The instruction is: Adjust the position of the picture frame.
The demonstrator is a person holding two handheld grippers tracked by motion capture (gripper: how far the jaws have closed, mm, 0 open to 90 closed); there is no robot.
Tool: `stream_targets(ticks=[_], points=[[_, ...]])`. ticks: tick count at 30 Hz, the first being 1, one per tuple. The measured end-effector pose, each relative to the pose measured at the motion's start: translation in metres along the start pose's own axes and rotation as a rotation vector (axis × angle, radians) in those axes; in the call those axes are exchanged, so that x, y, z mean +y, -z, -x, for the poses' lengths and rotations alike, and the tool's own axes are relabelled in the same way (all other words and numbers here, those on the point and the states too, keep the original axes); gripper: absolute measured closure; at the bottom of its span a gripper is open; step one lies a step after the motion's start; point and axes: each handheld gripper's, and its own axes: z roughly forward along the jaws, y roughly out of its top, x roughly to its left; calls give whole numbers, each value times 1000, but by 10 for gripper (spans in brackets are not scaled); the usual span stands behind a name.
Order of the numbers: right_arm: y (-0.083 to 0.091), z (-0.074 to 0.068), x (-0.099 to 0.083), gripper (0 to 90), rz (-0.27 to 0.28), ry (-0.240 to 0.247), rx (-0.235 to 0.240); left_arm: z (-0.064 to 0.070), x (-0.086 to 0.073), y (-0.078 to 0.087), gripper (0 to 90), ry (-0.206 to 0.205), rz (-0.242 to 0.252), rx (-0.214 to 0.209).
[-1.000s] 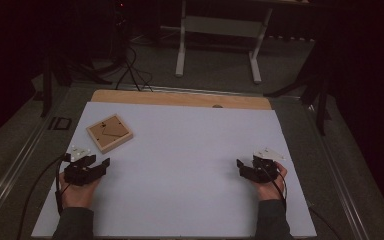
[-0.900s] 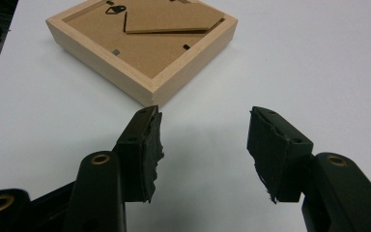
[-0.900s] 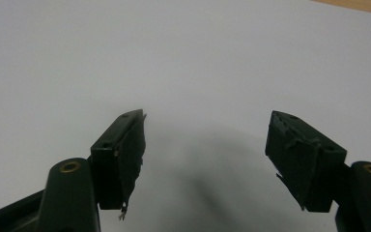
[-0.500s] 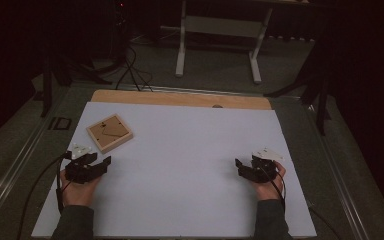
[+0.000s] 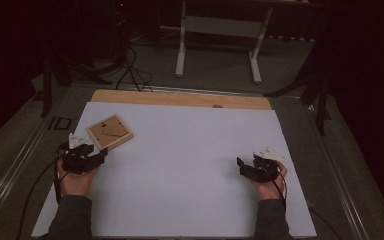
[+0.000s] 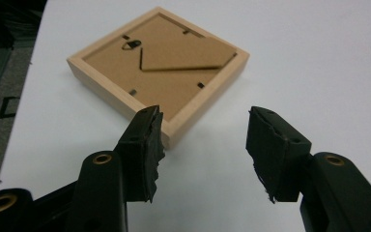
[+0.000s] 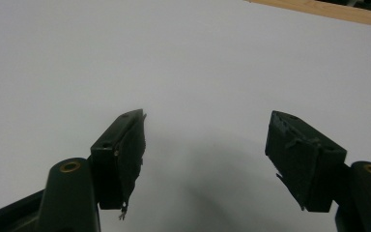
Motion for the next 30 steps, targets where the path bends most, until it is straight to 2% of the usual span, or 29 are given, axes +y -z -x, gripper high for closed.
stream_targets(ticks=[3,8,16,21,30], points=[[-1,0,0,298,-1,-3,1,-2,3,-2,463,12,3,4],[-1,1,0,298,0,-3,-1,-4,7,-6,453,9,-2,13],[-2,2,0,297,-2,-4,-1,-11,13,-16,455,44,-3,15],[-1,2,0,297,-1,-7,-2,-13,16,-23,455,35,-18,32],[-2,2,0,297,-3,-3,-6,-18,21,-34,462,58,-30,61]])
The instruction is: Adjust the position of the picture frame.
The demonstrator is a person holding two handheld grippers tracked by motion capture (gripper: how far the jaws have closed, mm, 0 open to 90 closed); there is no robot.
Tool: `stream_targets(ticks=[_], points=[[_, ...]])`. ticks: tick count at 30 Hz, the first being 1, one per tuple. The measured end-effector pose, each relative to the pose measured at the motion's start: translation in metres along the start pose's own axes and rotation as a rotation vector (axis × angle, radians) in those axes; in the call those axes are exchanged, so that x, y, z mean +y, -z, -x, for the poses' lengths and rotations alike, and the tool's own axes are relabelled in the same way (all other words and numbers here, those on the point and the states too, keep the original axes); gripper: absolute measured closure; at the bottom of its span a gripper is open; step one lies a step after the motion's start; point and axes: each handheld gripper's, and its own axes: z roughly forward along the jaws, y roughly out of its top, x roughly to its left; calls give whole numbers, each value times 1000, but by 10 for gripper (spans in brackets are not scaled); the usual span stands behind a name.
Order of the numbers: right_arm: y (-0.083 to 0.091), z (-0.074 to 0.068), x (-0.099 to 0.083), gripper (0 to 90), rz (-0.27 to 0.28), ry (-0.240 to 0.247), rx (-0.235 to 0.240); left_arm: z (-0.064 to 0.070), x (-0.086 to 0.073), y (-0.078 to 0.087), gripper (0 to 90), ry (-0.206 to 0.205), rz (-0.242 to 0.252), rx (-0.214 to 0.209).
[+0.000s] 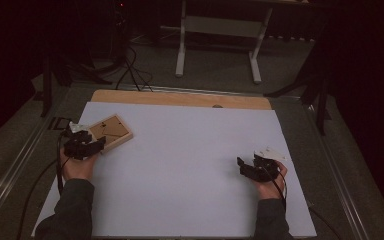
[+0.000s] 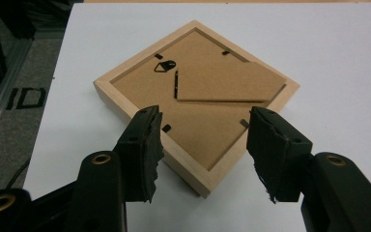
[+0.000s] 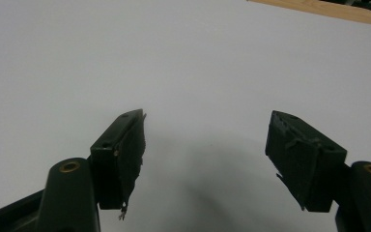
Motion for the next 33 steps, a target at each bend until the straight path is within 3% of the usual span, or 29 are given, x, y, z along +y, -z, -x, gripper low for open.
stream_targets(ticks=[11,18,33], points=[[0,1,0,295,2,-5,-1,-5,-3,-12,466,10,-42,22],[0,1,0,293,-1,-6,-2,-5,-4,-18,499,-7,-65,20],[-1,1,0,293,-3,-3,-9,-6,-6,-23,568,8,-106,44]])
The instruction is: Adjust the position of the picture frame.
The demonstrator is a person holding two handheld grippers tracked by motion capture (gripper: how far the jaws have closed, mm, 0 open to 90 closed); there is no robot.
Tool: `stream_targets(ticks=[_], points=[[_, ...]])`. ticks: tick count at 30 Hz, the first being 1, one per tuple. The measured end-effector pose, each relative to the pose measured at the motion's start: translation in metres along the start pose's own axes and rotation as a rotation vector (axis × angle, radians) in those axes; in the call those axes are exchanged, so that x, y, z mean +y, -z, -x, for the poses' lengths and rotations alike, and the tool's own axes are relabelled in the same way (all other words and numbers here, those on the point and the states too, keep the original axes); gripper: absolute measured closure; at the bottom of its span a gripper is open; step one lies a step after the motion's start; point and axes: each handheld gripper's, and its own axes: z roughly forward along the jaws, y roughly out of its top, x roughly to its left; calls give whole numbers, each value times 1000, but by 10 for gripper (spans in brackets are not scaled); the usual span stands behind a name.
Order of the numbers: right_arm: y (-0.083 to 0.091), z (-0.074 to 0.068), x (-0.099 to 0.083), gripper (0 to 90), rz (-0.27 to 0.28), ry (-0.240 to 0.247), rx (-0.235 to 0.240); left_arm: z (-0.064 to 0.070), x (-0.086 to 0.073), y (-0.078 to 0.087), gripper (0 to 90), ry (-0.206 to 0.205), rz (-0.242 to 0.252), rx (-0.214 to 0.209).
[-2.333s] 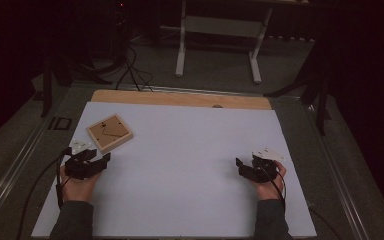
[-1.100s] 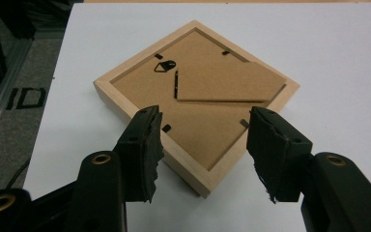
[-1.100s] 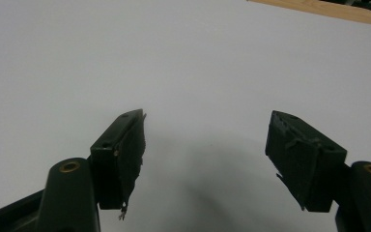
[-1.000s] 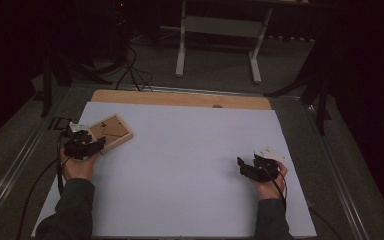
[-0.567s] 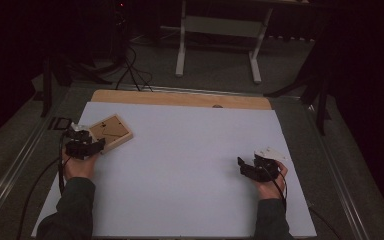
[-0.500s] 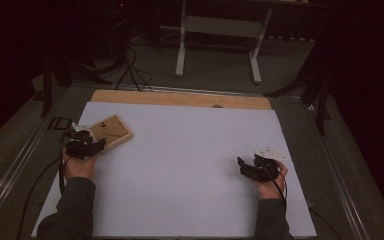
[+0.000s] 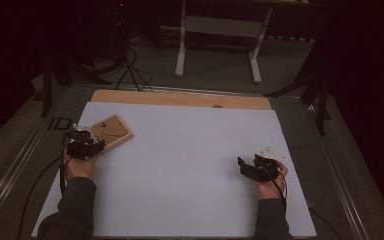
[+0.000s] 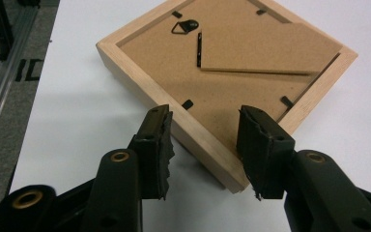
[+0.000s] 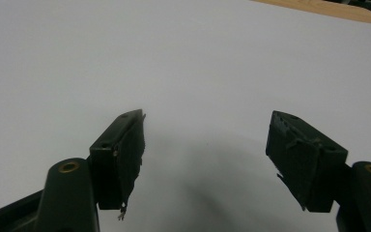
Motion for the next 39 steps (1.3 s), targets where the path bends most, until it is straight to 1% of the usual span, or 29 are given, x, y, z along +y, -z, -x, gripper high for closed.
stream_targets(ticks=[4,5,6,10,22,27,34,39], points=[[0,0,0,293,1,-2,1,0,0,0,627,6,-1,-8],[0,0,0,293,1,-3,1,0,0,0,627,6,-1,-8],[0,0,0,293,2,-3,2,0,0,0,657,9,-1,-15],[0,0,0,293,1,-2,-1,0,1,0,682,22,0,-11],[-1,-1,0,293,1,4,2,1,1,0,716,33,-3,-2],[-1,-1,0,293,1,5,3,4,2,0,750,20,0,4],[-1,-1,1,294,3,1,7,6,2,-1,775,18,4,5],[-1,-1,1,294,5,0,8,7,2,-1,783,17,5,-3]])
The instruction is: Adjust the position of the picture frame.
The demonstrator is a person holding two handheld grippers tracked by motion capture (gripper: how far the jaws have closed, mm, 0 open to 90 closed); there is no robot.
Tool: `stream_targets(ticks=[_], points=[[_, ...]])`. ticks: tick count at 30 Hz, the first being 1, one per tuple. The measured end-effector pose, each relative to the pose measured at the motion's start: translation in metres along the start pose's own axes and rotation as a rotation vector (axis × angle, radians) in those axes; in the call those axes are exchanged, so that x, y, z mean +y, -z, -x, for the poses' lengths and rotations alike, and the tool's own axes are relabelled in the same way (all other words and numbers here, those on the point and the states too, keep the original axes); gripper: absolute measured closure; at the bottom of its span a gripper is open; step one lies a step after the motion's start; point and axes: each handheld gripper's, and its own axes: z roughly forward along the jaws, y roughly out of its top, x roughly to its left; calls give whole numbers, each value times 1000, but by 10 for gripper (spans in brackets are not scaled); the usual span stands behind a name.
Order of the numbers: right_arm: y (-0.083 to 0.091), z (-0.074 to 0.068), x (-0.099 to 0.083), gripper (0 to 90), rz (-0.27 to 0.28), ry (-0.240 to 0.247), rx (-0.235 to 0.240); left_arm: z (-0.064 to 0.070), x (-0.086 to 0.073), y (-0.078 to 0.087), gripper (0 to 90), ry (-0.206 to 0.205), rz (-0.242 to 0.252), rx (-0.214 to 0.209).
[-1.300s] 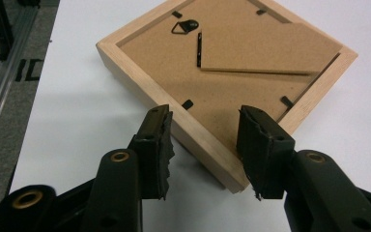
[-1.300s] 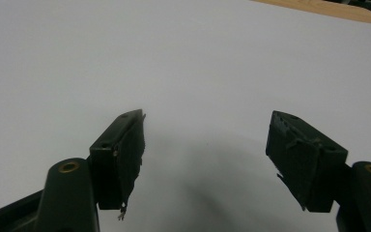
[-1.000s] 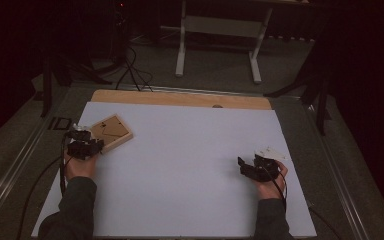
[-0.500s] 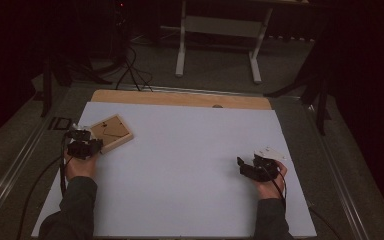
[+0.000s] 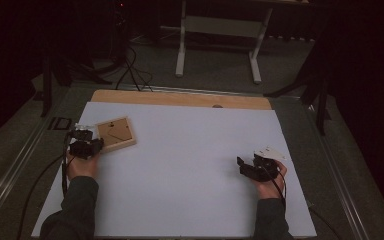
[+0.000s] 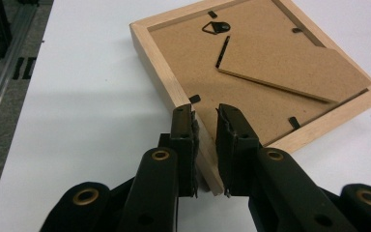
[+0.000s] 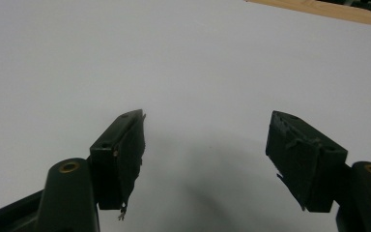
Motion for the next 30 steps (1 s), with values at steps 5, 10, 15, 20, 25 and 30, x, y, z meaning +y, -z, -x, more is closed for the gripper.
stream_targets(ticks=[5,10,15,20,25,30], points=[[0,0,0,294,3,-1,1,3,0,0,789,-9,-1,-6],[1,0,0,294,5,-2,1,8,0,-1,792,-22,2,-23],[1,1,0,294,5,-2,1,13,0,-1,794,-37,3,-37],[1,0,0,294,7,-3,2,19,-1,-2,794,-59,6,-56],[1,1,0,294,8,-4,3,27,-1,-2,795,-85,8,-71],[1,1,0,294,8,-4,4,34,-2,-3,796,-106,10,-88]])
